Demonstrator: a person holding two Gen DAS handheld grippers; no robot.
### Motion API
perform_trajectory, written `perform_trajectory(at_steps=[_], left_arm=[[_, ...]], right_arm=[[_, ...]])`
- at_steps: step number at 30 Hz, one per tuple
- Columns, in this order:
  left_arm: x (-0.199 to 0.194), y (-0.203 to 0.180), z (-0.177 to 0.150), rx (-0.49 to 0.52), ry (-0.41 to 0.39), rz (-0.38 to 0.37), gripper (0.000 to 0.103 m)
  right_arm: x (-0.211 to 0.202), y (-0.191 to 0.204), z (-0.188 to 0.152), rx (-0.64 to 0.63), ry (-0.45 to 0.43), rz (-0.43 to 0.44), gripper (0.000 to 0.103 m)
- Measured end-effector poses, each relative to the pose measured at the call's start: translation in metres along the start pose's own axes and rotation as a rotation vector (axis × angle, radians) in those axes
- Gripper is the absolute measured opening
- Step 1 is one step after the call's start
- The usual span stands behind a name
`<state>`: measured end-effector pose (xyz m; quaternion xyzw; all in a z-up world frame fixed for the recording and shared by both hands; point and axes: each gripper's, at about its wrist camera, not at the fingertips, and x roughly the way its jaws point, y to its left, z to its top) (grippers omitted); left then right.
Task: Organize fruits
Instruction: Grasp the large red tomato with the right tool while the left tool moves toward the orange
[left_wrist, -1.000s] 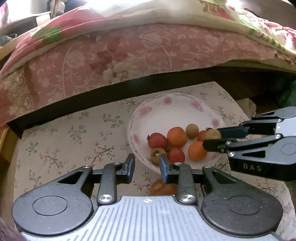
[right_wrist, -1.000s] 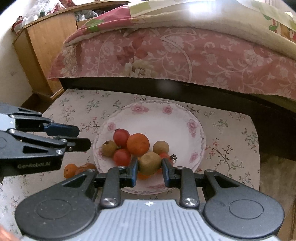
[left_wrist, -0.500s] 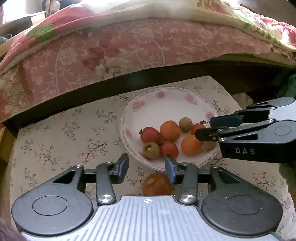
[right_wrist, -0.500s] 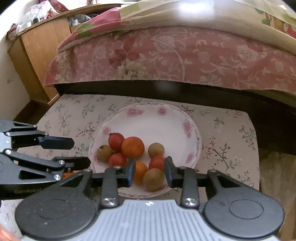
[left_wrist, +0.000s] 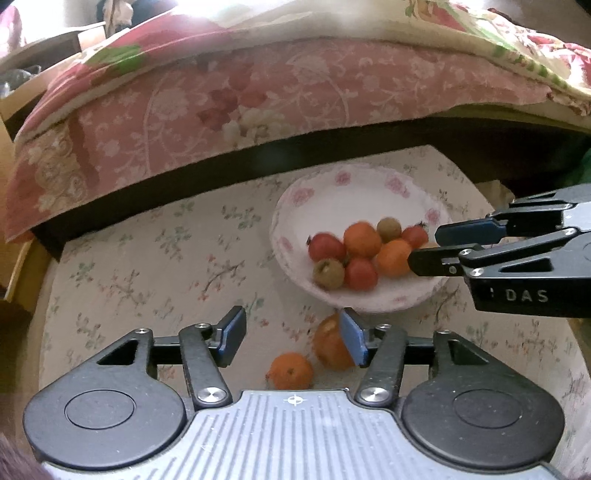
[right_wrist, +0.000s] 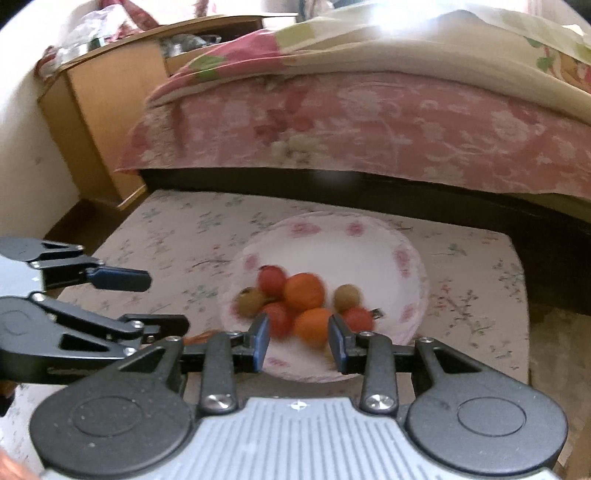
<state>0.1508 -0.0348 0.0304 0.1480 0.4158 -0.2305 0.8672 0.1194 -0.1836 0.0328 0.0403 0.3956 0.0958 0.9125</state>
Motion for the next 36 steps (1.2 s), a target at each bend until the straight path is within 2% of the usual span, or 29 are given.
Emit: perform_trajectory(at_steps=[9, 17, 19, 21, 27, 36], left_arm=[[-0.007, 0.007, -0.027, 0.016, 0.04, -0.004, 0.07], [-0.008, 0.015, -0.045, 0.028, 0.079, -0.017, 0.074], [-0.01, 0.018, -0.049, 0.021, 0.083, -0.023, 0.074], [-0.01, 0.02, -0.052, 0.016, 0.087, -0.03, 0.074], [-0.009, 0.022, -0.057, 0.027, 0.095, -0.046, 0.075], [-0.004, 0.019, -0.058, 0.043, 0.099, -0.071, 0.076]], right_arm=[[0.0, 0.031, -0.017, -0.053, 0.044, 0.067, 0.035], [0.017, 0.04, -0.028, -0.011, 0.078, 0.101, 0.038], [0.022, 0.042, -0.029, -0.007, 0.075, 0.1, 0.044], [0.029, 0.044, -0.029, -0.001, 0.085, 0.102, 0.046], [0.046, 0.049, -0.028, 0.055, 0.081, 0.114, 0.046], [0.066, 0.053, -0.025, 0.1, 0.066, 0.084, 0.046]])
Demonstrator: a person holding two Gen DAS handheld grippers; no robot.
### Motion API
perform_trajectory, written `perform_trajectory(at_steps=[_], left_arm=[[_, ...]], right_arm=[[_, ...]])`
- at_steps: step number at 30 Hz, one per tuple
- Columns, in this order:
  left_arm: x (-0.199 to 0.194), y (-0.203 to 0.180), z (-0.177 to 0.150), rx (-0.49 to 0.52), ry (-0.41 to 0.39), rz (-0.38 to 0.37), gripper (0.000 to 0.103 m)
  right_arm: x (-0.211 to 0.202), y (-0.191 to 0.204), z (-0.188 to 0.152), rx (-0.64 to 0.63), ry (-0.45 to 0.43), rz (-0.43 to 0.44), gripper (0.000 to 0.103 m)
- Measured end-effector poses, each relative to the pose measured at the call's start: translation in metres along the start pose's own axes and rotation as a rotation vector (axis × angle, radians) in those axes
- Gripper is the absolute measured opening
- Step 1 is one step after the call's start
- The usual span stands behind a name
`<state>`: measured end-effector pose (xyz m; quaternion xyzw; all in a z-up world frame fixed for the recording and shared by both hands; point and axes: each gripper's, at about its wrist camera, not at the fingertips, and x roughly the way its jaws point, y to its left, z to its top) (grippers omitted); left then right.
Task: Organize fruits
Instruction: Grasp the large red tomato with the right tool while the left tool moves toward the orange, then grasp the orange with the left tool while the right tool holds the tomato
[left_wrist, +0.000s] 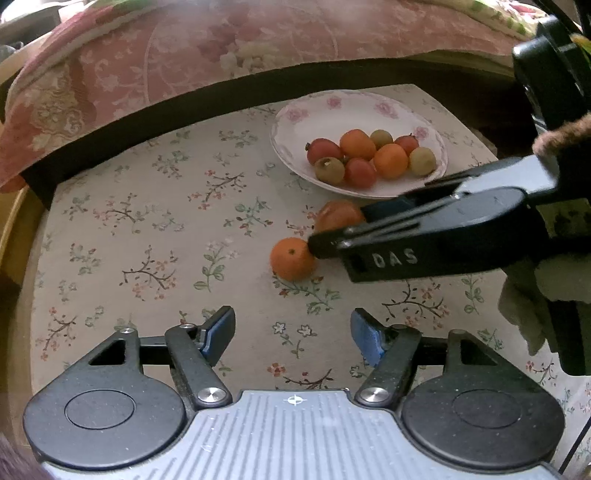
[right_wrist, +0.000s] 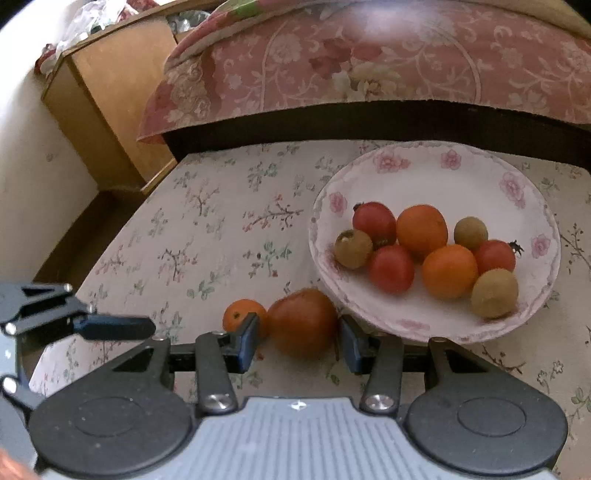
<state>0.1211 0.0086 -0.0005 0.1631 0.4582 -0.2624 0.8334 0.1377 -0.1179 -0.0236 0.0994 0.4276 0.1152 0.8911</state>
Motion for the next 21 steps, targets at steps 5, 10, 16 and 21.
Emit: perform_trajectory(at_steps=[5, 10, 16, 21], left_arm=[[0.001, 0.0, 0.0, 0.007, 0.001, 0.001, 0.076], [0.002, -0.002, 0.0, 0.017, 0.002, 0.005, 0.077], [0.003, -0.005, 0.001, 0.035, -0.001, 0.005, 0.077], [0.004, -0.006, 0.002, 0.034, -0.008, 0.009, 0.078]], right_arm=[[0.006, -0.001, 0.003, 0.017, 0.009, -0.001, 0.042], [0.001, 0.001, -0.002, -0.001, 0.012, -0.003, 0.041], [-0.016, 0.0, -0.012, -0.03, 0.026, -0.011, 0.041], [-0.037, -0.008, -0.018, -0.046, 0.036, -0.035, 0.041]])
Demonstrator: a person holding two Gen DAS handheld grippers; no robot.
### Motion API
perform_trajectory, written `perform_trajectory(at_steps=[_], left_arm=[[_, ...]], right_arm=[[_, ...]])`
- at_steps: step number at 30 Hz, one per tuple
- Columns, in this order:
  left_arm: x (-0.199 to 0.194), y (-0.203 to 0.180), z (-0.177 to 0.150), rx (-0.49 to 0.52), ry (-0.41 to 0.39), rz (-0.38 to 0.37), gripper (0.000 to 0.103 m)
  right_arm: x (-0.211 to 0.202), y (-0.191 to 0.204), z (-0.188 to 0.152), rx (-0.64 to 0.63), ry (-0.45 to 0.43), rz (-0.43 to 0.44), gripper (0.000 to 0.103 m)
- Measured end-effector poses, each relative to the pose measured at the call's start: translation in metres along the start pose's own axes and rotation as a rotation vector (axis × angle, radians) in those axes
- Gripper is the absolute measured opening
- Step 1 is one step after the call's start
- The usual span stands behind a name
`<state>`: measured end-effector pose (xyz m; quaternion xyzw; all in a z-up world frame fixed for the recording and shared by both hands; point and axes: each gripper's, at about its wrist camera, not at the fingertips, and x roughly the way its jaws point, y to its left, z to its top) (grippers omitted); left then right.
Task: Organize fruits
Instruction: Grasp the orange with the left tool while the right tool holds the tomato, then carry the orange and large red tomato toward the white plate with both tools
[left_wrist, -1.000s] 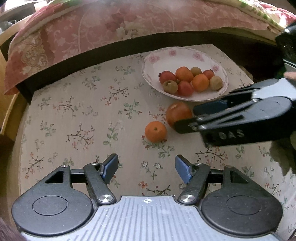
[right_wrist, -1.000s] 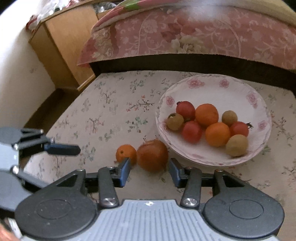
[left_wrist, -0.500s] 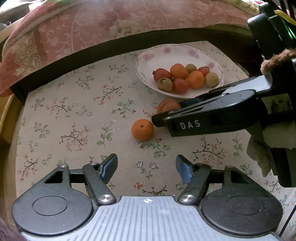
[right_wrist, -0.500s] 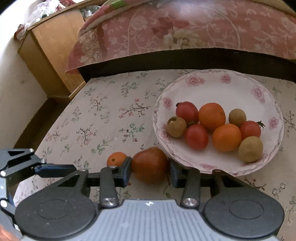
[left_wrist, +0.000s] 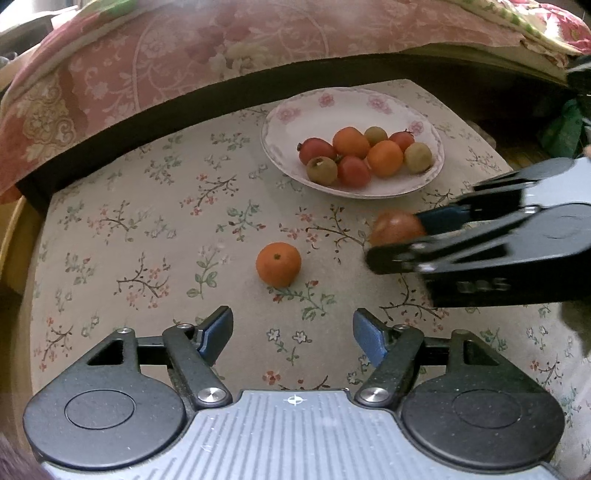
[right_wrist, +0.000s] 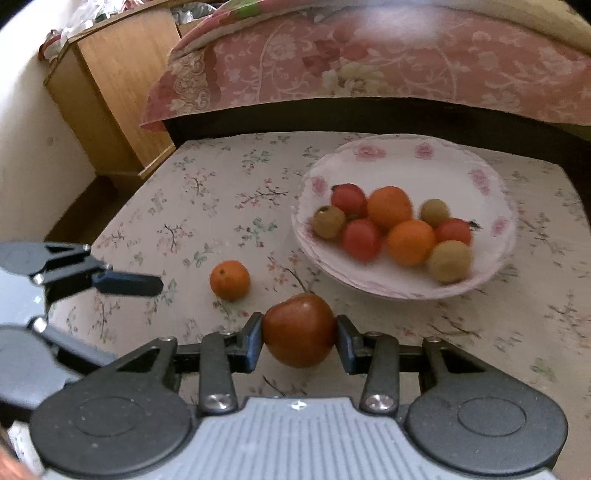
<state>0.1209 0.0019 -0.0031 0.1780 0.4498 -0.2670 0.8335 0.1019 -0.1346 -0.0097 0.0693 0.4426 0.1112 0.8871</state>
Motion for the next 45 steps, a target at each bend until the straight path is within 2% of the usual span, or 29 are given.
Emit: perform_trajectory(at_steps=[6, 13, 16, 18, 20, 23, 27, 35, 45], left_arm=[[0.006, 0.005, 0.002, -0.026, -0.004, -0.003, 0.078], [0.016, 0.007, 0.012, -0.068, -0.015, 0.015, 0.074], [0.022, 0.006, 0.02, -0.087, -0.026, 0.02, 0.068], [0.028, 0.006, 0.024, -0.103, -0.026, 0.014, 0.058], [0.034, 0.006, 0.026, -0.108, -0.022, 0.019, 0.052], [0.039, 0.006, 0.026, -0.108, -0.022, 0.024, 0.05], [0.038, 0.007, 0.026, -0.111, -0.024, 0.03, 0.041], [0.025, 0.001, 0.014, -0.084, 0.0, 0.033, 0.04], [0.005, -0.018, -0.016, -0.056, 0.054, 0.009, 0.041]], right_arm=[[-0.026, -0.01, -0.008, -0.017, 0.021, -0.02, 0.041], [-0.028, -0.019, -0.016, 0.016, 0.029, 0.009, 0.041], [-0.031, -0.022, -0.015, 0.021, 0.019, 0.024, 0.041], [-0.031, -0.024, -0.014, 0.022, 0.018, 0.028, 0.041], [-0.03, -0.026, -0.015, 0.024, 0.021, 0.031, 0.041], [-0.03, -0.029, -0.016, 0.027, 0.027, 0.03, 0.041], [-0.027, -0.031, -0.016, 0.027, 0.037, 0.025, 0.041], [-0.021, -0.025, -0.02, -0.014, 0.063, 0.009, 0.041], [-0.021, -0.017, -0.031, -0.062, 0.089, 0.008, 0.041]])
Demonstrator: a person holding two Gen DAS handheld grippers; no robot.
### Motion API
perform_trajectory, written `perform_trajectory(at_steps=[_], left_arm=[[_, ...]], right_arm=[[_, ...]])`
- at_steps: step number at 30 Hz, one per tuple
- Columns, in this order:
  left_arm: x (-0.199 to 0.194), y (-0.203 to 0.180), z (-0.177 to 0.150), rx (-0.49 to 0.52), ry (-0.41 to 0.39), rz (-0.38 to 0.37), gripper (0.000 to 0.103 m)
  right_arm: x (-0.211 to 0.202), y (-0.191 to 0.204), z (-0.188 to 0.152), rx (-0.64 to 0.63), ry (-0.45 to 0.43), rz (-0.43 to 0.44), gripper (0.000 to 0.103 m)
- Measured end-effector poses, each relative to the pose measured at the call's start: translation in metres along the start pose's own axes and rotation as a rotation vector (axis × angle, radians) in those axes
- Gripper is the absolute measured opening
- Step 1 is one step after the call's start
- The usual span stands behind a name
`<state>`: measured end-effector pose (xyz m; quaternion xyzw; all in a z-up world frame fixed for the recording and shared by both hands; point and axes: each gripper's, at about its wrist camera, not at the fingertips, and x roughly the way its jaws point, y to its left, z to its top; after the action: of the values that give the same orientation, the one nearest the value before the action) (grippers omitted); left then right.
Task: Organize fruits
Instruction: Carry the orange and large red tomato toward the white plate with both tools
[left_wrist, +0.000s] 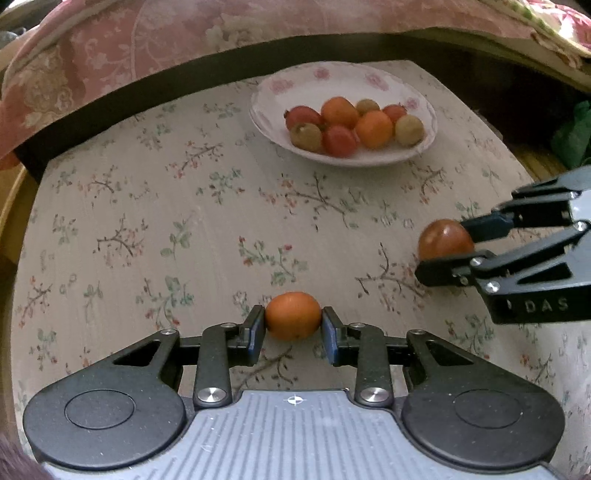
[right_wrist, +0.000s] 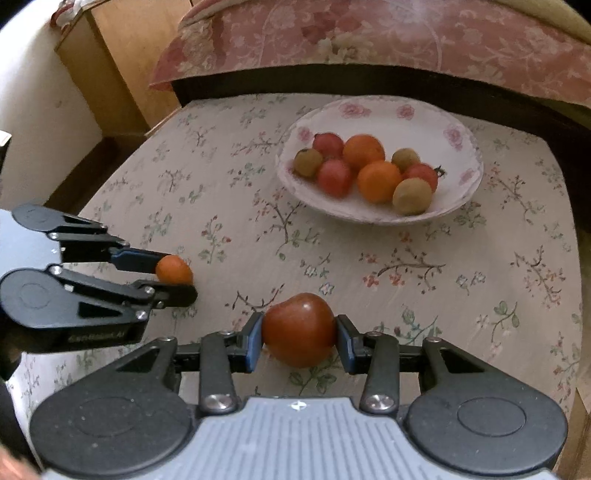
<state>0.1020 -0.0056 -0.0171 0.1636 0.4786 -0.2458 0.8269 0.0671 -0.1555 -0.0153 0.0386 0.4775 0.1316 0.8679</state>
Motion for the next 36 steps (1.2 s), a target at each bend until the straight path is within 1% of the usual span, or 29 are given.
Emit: perform_trajectory(at_steps=[5, 7, 9, 12, 21, 24, 26, 32, 34, 36], left_arm=[[0.002, 0.001, -0.001, -0.011, -0.005, -0.013, 0.042], [0.002, -0.001, -0.002, -0.003, -0.008, -0.008, 0.045], [0.001, 0.0, -0.003, -0.001, -0.013, 0.005, 0.054], [0.001, 0.002, -0.006, -0.019, -0.011, 0.006, 0.06], [-0.014, -0.004, -0.029, -0.05, -0.001, 0.012, 0.06], [-0.013, -0.005, -0.027, -0.051, -0.014, 0.027, 0.063], [-0.012, -0.003, -0.024, -0.065, -0.02, 0.033, 0.063], [-0.007, -0.007, -0.02, -0.057, -0.027, 0.036, 0.062], [-0.008, -0.007, -0.02, -0.057, -0.026, 0.03, 0.057], [-0.01, -0.01, -0.019, -0.052, -0.026, 0.034, 0.04]], right_arm=[[0.001, 0.002, 0.0, -0.015, -0.003, -0.006, 0.041], [0.001, 0.001, 0.0, -0.013, -0.004, -0.002, 0.042], [0.002, 0.0, 0.0, -0.01, 0.001, 0.004, 0.042], [0.004, 0.002, 0.0, -0.019, 0.004, 0.004, 0.042], [0.002, 0.005, -0.003, -0.038, -0.003, -0.012, 0.042], [0.002, 0.006, -0.003, -0.04, -0.005, -0.016, 0.042], [0.003, 0.005, -0.003, -0.036, -0.005, -0.017, 0.042], [0.003, 0.005, -0.004, -0.035, -0.007, -0.016, 0.042], [0.003, 0.005, -0.004, -0.035, -0.007, -0.018, 0.042], [0.003, 0.006, -0.003, -0.042, -0.005, -0.022, 0.042]])
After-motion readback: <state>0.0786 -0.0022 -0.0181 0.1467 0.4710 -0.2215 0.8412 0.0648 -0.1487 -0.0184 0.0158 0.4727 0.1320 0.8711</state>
